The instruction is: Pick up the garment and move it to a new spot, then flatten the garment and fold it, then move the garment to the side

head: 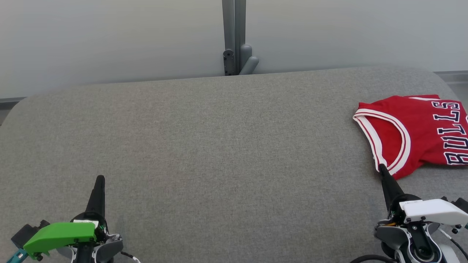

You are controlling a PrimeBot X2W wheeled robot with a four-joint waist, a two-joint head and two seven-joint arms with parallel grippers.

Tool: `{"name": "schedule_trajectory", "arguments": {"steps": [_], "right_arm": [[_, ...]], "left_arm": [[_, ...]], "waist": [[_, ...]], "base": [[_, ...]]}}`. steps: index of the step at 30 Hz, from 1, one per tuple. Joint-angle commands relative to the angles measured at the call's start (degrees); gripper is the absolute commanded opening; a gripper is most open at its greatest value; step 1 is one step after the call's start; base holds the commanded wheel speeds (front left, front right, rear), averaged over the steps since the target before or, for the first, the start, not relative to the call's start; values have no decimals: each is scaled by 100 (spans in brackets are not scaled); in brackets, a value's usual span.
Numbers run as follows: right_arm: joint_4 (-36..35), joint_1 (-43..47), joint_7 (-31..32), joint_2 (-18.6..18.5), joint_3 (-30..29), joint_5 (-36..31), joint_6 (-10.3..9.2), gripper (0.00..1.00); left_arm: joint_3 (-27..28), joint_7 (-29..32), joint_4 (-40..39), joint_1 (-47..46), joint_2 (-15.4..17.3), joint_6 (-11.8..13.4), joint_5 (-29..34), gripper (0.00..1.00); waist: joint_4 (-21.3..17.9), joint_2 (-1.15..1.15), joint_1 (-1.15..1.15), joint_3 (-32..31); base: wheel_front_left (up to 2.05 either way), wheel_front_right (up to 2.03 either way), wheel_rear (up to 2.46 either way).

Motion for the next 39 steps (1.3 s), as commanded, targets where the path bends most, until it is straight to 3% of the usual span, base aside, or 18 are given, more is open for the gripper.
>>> {"name": "schedule_trajectory", "arguments": {"steps": [1, 19, 39], "right_arm": [[-41, -96, 31, -32, 9, 127, 3, 0], [-34, -160, 201, -36, 17, 882, 2, 0], [-32, -163, 205, -36, 18, 888, 2, 0]], "left_arm": [[43, 28, -45, -125, 33, -30, -99, 0], [106, 206, -62, -214, 37, -63, -709, 0], [104, 206, -62, -208, 37, -64, -711, 0]], "waist": [[1, 56, 0, 2], [10, 65, 0, 36], [10, 66, 0, 37]], "base": [[0, 0, 0], [0, 0, 0], [0, 0, 0]]}}
